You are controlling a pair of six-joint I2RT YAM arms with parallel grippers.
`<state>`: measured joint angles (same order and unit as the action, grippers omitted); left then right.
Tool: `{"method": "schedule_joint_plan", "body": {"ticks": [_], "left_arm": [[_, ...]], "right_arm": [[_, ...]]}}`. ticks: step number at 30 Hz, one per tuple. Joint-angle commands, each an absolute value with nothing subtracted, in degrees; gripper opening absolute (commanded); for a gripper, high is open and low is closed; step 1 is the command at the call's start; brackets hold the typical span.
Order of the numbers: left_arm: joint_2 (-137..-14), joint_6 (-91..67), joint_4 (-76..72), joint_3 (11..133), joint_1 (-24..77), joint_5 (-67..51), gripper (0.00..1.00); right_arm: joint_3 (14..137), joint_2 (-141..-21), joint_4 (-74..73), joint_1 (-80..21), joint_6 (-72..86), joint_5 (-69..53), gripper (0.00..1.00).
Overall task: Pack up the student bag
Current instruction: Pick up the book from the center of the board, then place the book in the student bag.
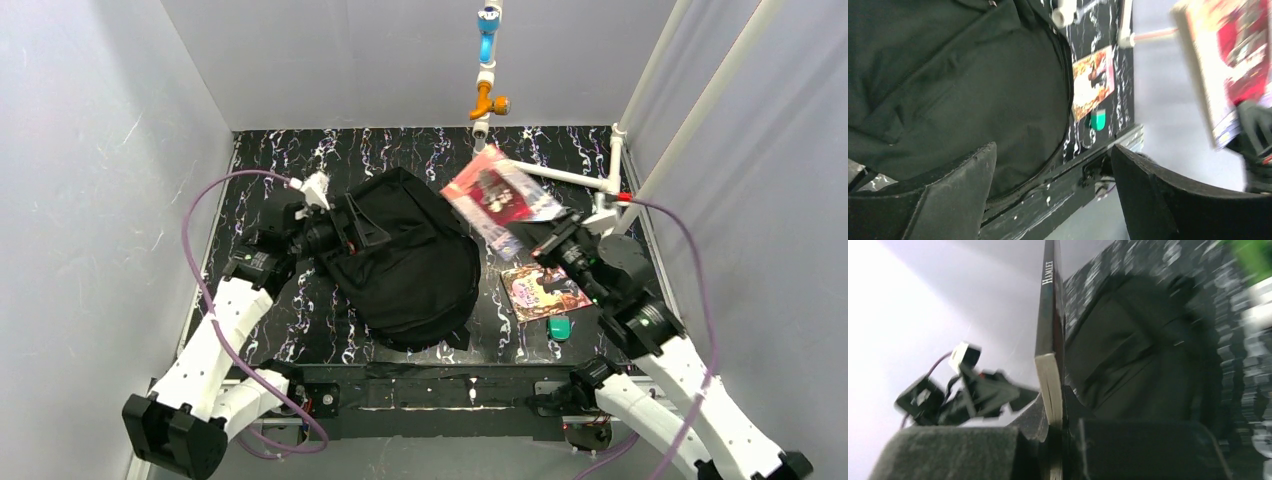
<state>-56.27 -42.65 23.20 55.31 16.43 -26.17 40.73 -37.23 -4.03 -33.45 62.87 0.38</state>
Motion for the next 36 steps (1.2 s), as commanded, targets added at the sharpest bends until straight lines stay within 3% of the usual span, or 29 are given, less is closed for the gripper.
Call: {"method": "schedule_joint_plan", "body": {"ticks": [1,3,4,6,8,10,11,14,15,18,21,23,27,30,33,36], "left_arm": [[-59.06,-36.95,21.38,53.92,25.58,-22.57,0.83],[-61.83,-31.63,22.84,55.3,33.48,-17.76,0.87],[-68.14,-23.49,26.5,58.04,46.69,-5.41,0.96],[-82.49,-18.09,32.06,64.93,59.4,12.31,0.98],[-94.2,-16.09,38.75,73.12,64.98,24.55,0.98],[-99.97,-15.43,43.05,76.86,65.78,29.42,0.94],[-101.05,-14.5,43.33,77.41,65.91,29.02,0.9],[-99.85,-14.01,45.08,77.37,65.92,33.54,0.62],[-98.01,-13.63,45.32,77.46,65.92,33.95,0.57],[-94.39,-12.61,45.0,77.05,65.92,33.14,0.54],[-93.46,-10.55,44.9,76.87,65.75,31.03,0.34],[-92.94,-10.04,44.85,77.06,65.74,29.26,0.34],[-93.24,-9.62,45.11,77.85,65.35,25.78,0.52],[-94.91,-9.57,46.12,78.2,64.82,26.24,0.56],[-96.21,-9.29,47.02,78.13,64.69,28.09,0.53],[-96.89,-9.32,47.88,78.35,64.61,29.53,0.36]], "right_arm": [[49.36,-33.69,-27.29,-33.31,45.1,26.76,0.01],[53.98,-35.17,-32.0,-33.31,38.8,29.77,0.01],[57.88,-36.02,-37.55,-33.31,35.33,33.66,0.01],[57.66,-33.12,-38.67,-33.31,35.19,33.0,0.01],[54.23,-30.63,-38.79,-33.31,40.0,29.86,0.01],[51.95,-29.78,-38.91,-33.35,42.84,26.12,0.01],[51.56,-29.63,-39.21,-33.34,43.2,25.37,0.01],[51.62,-29.34,-40.03,-33.36,42.62,25.83,0.01],[51.83,-29.55,-40.37,-33.35,42.39,25.8,0.01],[51.56,-30.02,-40.74,-33.38,42.11,25.2,0.01],[50.94,-30.43,-40.28,-33.39,42.19,23.94,0.01],[50.43,-30.55,-39.57,-33.33,42.19,22.94,0.01],[50.12,-31.08,-39.07,-33.37,42.19,21.18,0.01],[50.09,-30.9,-39.16,-33.4,42.23,20.88,0.01],[50.27,-30.64,-39.2,-33.3,42.38,20.96,0.01],[50.35,-30.72,-38.99,-33.39,42.34,20.73,0.01]]}}
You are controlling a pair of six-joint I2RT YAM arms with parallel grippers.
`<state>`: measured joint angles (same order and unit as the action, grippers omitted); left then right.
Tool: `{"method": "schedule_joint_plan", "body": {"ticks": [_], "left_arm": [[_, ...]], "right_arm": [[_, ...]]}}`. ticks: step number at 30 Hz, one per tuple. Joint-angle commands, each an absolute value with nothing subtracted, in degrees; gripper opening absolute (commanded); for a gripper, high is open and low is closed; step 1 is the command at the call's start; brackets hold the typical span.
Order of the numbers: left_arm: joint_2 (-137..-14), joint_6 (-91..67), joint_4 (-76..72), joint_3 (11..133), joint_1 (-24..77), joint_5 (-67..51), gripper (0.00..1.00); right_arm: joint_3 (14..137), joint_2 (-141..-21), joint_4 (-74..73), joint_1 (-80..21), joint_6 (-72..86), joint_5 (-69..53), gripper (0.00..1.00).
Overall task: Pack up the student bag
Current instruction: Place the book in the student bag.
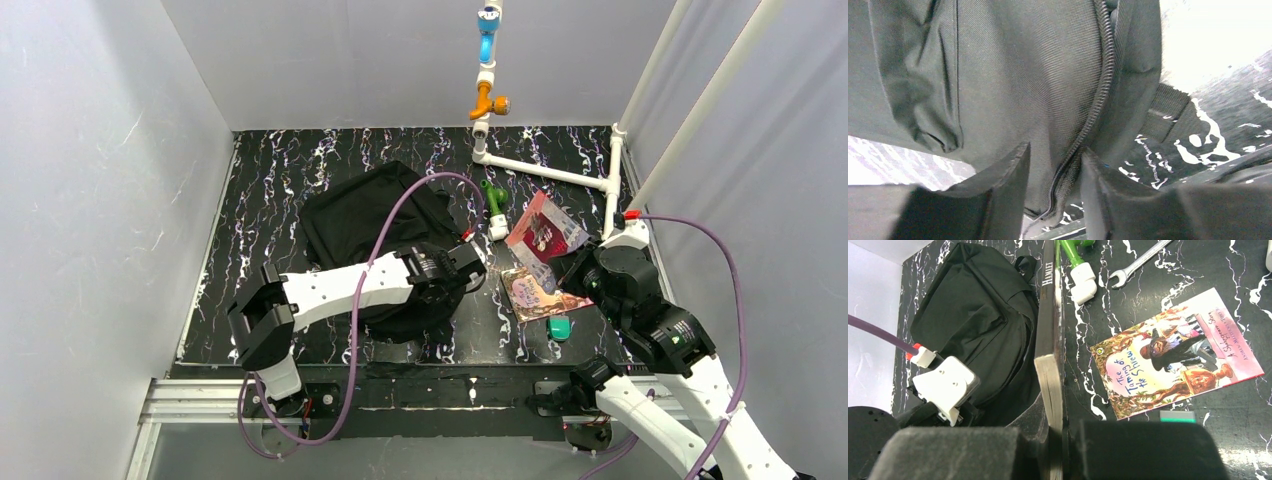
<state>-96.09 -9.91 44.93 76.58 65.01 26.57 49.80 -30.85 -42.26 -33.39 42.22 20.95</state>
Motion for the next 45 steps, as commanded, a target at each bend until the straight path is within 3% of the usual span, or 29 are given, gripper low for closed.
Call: {"method": "schedule_joint_plan", "body": {"ticks": [1,4,10,17,26,37,40,45], "left_arm": [[-96.82,-9.61,48.3,78.71,64.6,30.12,0.28],[-95.45,-11.45,49.85,81.04,64.51,33.0,0.0],[-86.15,-18.65,49.6,85.24,64.51,46.89,0.0],[-83.48,-15.99,47.49,92.74,64.51,48.15,0.0],[-86.62,-14.68,50.77,100.47,64.51,49.0,0.0],[-95.0,-10.36,55.22,106.82,64.17,45.57,0.0],[-95.66,-11.01,55.37,107.81,64.17,42.77,0.0],[-95.87,-13.32,55.94,107.49,63.73,39.01,0.0]], "right_arm": [[50.23,-30.89,-38.88,-33.33,42.17,20.27,0.01],[49.57,-31.44,-38.8,-33.38,41.44,17.7,0.01],[48.25,-34.26,-30.37,-33.34,41.35,-2.95,0.01],[40.28,-38.58,-10.04,-33.38,57.5,-26.14,0.01],[38.41,-37.51,-26.36,-33.31,52.75,-17.85,0.01],[39.98,-40.28,-37.06,-33.36,37.33,-30.63,0.01],[37.52,-41.35,-31.75,-33.31,41.91,-31.05,0.01],[32.7,-42.87,-6.53,-33.31,58.62,-21.07,0.01]]}}
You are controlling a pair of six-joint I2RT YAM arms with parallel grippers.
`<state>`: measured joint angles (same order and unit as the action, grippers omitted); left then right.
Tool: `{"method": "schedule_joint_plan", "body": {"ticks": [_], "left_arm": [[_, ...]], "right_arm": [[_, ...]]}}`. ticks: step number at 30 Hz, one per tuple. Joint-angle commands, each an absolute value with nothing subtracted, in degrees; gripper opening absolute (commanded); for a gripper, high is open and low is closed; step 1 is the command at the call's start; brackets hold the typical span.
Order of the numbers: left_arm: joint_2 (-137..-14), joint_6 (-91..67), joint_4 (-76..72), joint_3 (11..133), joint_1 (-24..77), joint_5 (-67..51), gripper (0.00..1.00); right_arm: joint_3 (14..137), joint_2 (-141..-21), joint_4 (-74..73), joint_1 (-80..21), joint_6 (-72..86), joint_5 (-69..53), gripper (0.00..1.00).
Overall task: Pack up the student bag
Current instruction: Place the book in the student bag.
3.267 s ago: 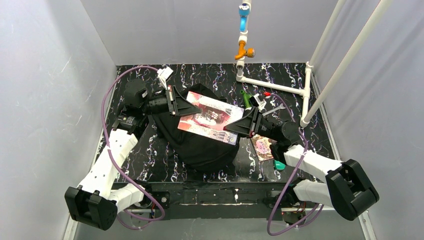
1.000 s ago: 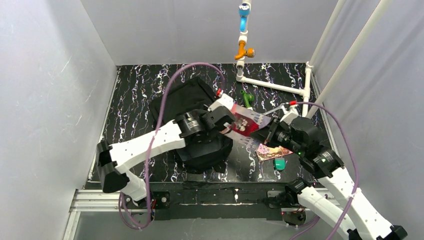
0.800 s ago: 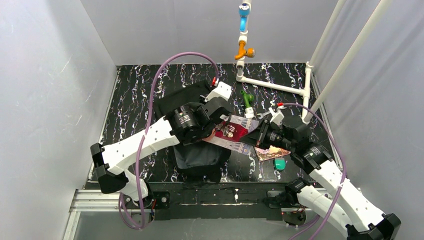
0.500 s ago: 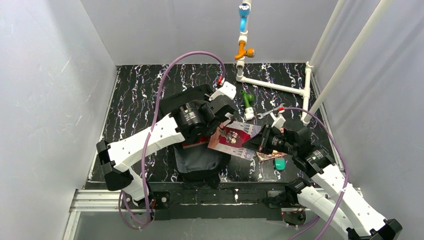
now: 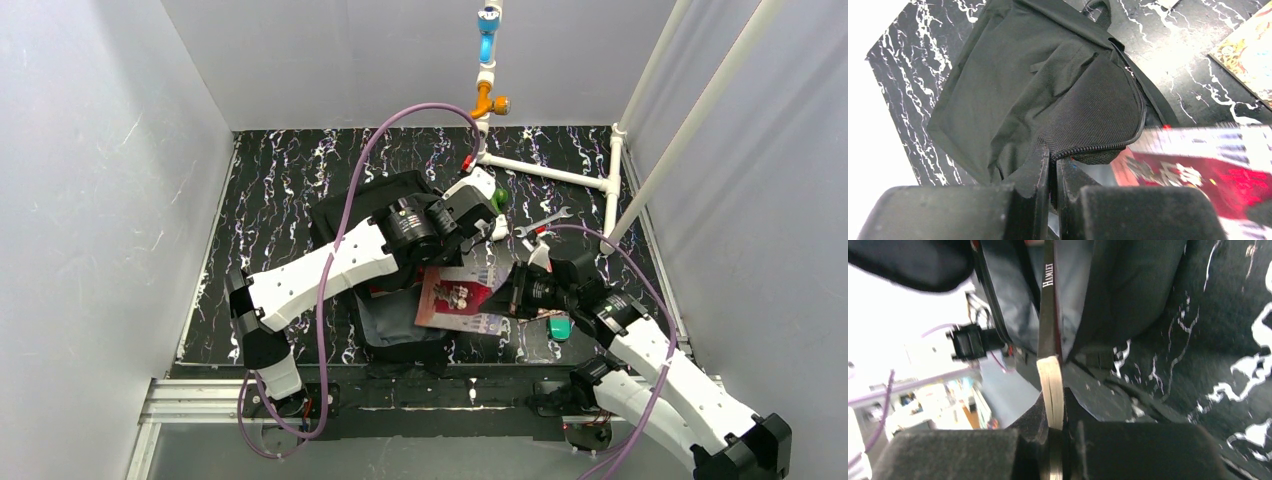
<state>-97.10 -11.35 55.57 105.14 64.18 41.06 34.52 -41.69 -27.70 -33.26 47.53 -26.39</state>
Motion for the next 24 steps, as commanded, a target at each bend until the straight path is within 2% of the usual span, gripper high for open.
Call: {"method": "schedule_joint_plan", "body": {"ticks": [1,4,8,14,19,24], "left_arm": [[-95.81,-14.12,56.55,107.16,63.64,38.62,0.0],[-94.92,-16.99,58.49,105.07,63.32,36.88,0.0],[-92.52,-20.35,59.95,100.93,63.12,35.08,0.0],[-90.59,-23.59,59.35,98.07,62.52,32.53,0.0],[-91.1,-23.2,55.08,98.06,62.15,29.02,0.0],[-93.15,-22.33,53.4,101.54,61.61,26.16,0.0]], "right_arm": [[32.71,-44.3,-3.53,-33.27,59.47,-18.34,0.01],[35.16,-51.96,2.06,-32.22,60.28,-13.27,0.01],[40.61,-64.21,9.11,-29.02,60.07,-17.72,0.01],[49.61,-72.14,4.0,-27.99,52.34,-21.64,0.01],[42.42,-71.78,11.69,-28.76,58.32,-27.3,0.01],[35.02,-69.6,23.42,-33.51,66.29,-19.93,0.01]]}}
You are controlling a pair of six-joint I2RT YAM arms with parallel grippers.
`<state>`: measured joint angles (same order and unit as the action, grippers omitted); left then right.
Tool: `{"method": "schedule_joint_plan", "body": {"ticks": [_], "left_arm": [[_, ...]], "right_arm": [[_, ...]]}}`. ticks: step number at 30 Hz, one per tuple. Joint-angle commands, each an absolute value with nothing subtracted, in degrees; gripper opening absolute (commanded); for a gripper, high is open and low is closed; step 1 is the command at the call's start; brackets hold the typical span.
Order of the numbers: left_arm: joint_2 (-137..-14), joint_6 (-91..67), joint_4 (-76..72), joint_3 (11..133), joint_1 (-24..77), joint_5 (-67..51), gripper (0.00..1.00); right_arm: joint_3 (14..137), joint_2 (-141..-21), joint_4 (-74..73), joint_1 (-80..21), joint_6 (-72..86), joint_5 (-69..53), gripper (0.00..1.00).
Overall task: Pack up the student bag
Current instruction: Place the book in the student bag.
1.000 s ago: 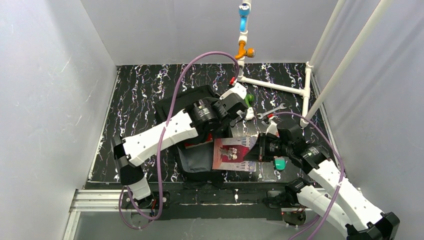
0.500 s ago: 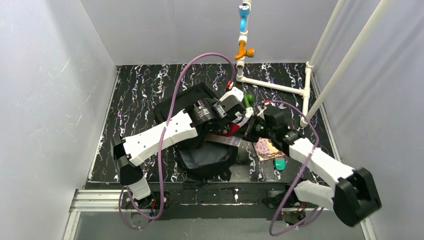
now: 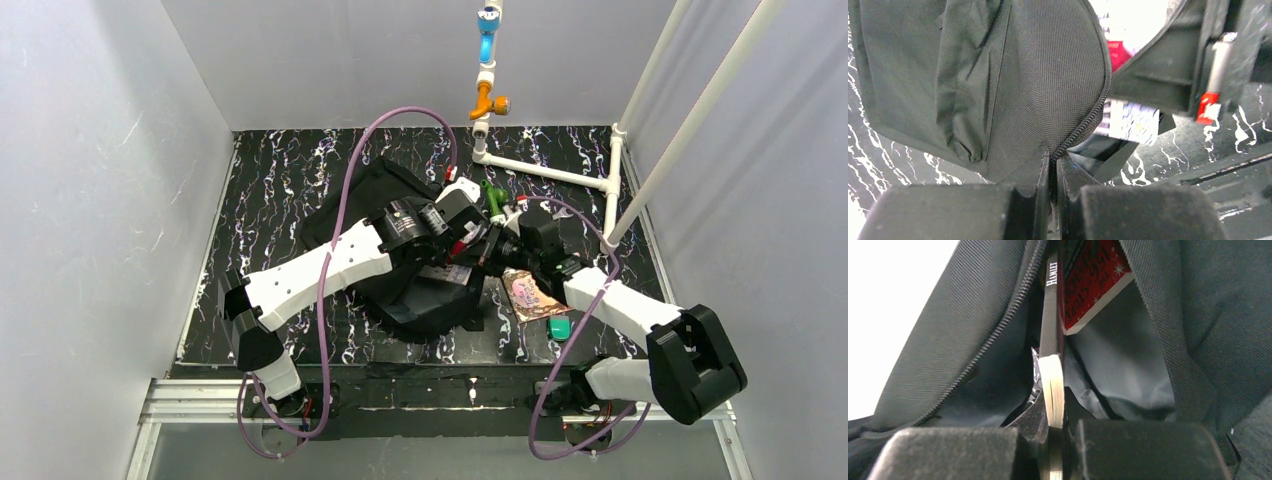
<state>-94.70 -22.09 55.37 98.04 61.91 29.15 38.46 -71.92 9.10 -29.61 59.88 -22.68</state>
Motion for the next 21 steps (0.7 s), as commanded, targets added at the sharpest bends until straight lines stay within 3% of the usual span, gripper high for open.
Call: {"method": "schedule_joint_plan", "body": {"ticks": [1,12,15,21], "left_arm": [[-93.41,-22.13,53.25,102.29,61.61,25.47,0.0],[-90.52,-17.07,55.27,101.26,61.61,24.91,0.0],[-90.6,-16.55,55.47,101.64,61.61,24.57,0.0],[-90.5,-16.0,55.35,101.0,61.61,24.91,0.0]], "right_arm": [[34.98,-70.5,25.65,-34.86,66.69,-18.2,0.01],[35.38,-88.66,46.5,-48.36,68.19,8.36,0.02],[37.61,-94.09,47.22,-50.59,66.51,10.25,0.22],[36.85,-93.63,40.05,-50.9,62.27,5.46,0.48]]}}
